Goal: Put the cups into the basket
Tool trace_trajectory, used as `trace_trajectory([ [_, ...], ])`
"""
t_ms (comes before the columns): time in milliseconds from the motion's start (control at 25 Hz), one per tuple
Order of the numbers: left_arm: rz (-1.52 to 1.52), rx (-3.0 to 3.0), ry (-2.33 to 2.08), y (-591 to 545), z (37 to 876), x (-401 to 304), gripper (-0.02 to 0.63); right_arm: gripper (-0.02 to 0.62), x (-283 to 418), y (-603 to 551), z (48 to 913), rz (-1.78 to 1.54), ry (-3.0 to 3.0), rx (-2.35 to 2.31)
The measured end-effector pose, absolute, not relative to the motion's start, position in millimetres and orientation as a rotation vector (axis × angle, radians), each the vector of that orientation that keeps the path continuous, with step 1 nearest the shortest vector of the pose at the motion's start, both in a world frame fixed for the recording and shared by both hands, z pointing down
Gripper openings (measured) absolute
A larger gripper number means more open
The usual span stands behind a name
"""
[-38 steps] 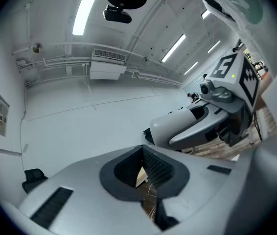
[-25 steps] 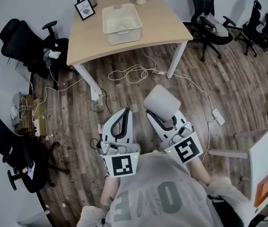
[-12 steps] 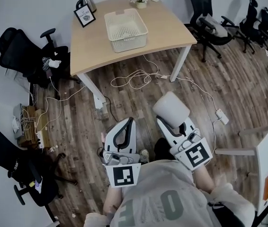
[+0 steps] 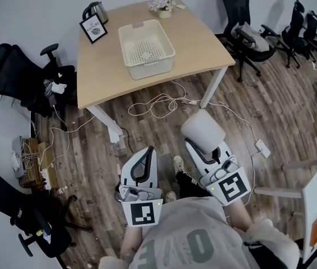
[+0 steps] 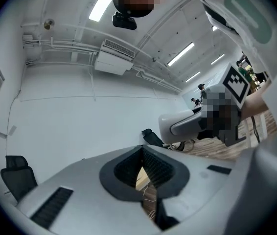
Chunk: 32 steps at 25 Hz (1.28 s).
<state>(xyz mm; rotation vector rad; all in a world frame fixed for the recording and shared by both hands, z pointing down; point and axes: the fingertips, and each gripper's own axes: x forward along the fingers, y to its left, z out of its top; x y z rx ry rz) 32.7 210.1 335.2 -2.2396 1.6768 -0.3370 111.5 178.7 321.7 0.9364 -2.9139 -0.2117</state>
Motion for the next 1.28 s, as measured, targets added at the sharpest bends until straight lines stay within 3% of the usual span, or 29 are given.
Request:
trace_trajectory([
  [680, -0.365, -2.238, 1.833, -33.5, 334.1, -18.3, 0.008, 0.049, 61.3, -62.2, 326.7, -0.19, -2.935, 0.74],
  [1280, -0.287, -2.247, 1.779, -186.7, 322.0, -128.4, 0.008, 0.048, -42.1, -210.9, 323.3, -0.214, -2.841, 0.814],
])
